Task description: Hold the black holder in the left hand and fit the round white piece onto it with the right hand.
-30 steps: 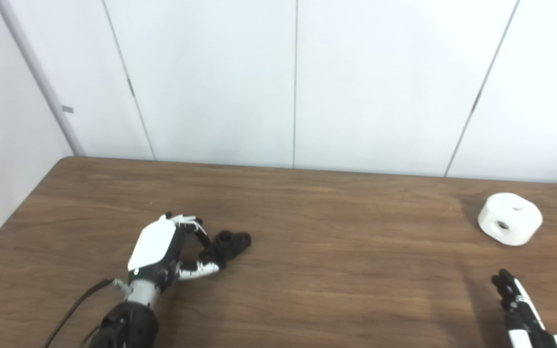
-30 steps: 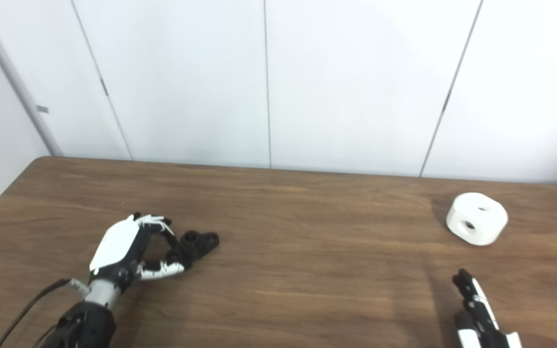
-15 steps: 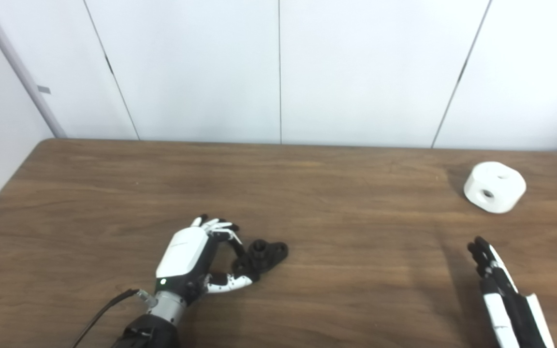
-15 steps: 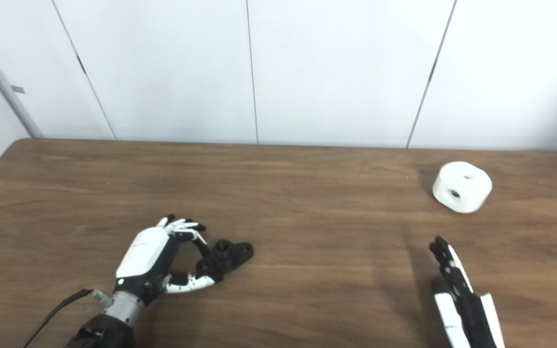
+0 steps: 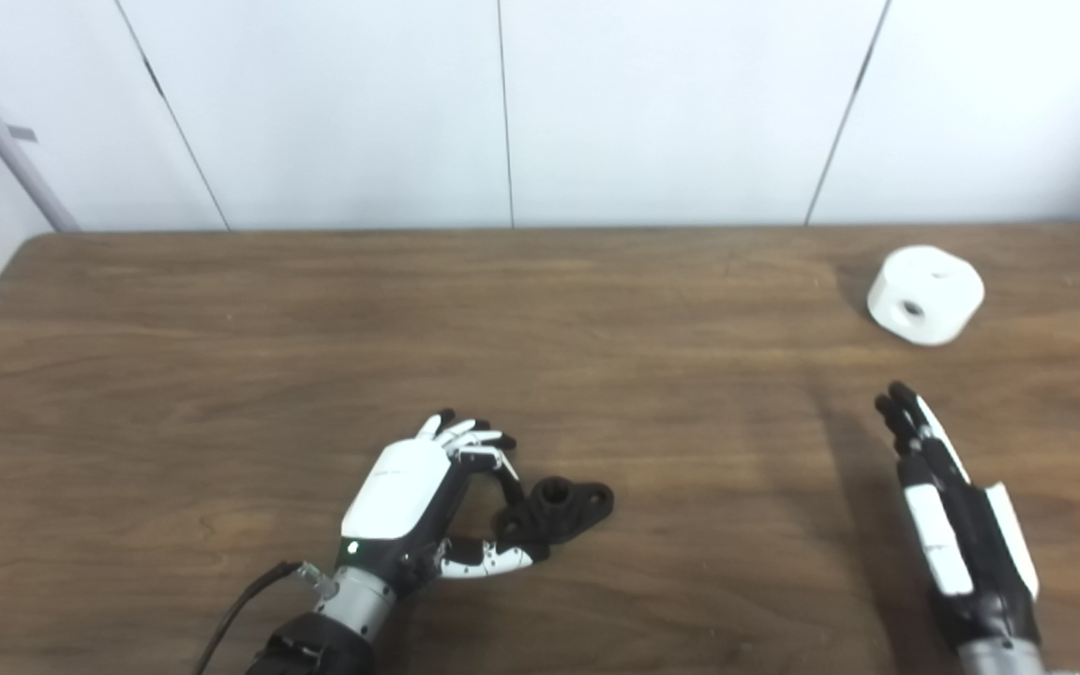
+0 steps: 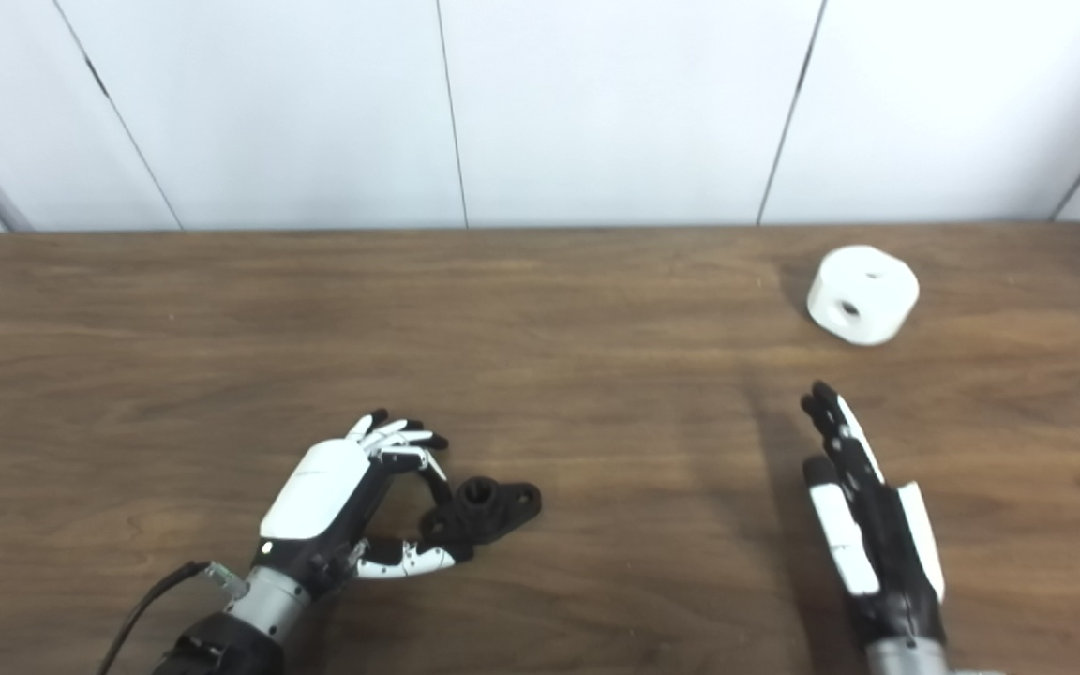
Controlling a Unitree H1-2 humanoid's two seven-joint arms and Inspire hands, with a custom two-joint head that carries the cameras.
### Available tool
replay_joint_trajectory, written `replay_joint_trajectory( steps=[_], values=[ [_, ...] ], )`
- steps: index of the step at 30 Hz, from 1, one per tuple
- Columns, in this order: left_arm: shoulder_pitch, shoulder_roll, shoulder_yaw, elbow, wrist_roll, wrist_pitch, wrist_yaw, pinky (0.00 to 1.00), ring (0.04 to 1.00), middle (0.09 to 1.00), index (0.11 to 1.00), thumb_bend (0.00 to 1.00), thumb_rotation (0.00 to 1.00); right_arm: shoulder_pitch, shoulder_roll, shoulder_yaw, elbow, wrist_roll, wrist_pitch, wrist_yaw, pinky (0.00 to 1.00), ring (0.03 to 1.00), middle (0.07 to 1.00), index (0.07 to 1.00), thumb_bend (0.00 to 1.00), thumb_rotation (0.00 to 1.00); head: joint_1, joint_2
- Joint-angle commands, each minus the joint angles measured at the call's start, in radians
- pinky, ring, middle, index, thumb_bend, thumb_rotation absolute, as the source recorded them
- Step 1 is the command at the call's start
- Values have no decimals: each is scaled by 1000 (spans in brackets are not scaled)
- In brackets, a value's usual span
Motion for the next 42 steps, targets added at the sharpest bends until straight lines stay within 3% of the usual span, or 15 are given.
replay_joint_trajectory(
  steps=[1,10,16,24,29,32,37,42],
  values=[
    [11,3,-10,-22,21,-24,-16,1000,898,808,488,520,50,-12,31,0,-45,4,-13,-10,1000,966,932,949,555,936,-7,5],
    [23,1,-5,-15,27,-46,-23,1000,897,805,487,520,51,-31,28,-4,-45,10,-12,-16,1000,957,929,939,557,933,-14,10],
    [23,-3,2,-8,33,-50,-24,1000,897,805,487,520,51,-46,28,-16,-56,-7,13,-33,1000,954,924,927,583,798,-8,-2],
    [24,-6,10,34,30,-80,1,1000,893,801,487,520,48,-116,1,-40,-63,-156,71,-95,870,910,906,889,607,713,-62,-75],
    [32,1,21,41,34,-90,5,998,887,800,487,519,47,-162,-4,-73,-72,-192,119,-104,844,889,886,873,612,681,-120,-174],
    [34,3,25,64,39,-112,28,984,876,794,487,519,47,-175,-7,-90,-72,-183,120,-99,857,901,895,873,612,686,-132,-208],
    [34,6,27,88,41,-134,43,971,870,785,487,520,46,-192,-10,-117,-59,-152,104,-98,873,914,904,886,622,697,-146,-242],
    [33,7,31,98,41,-145,54,961,865,779,486,520,46,-200,-9,-123,-62,-172,109,-100,821,888,895,880,618,679,-159,-253]
  ],
)
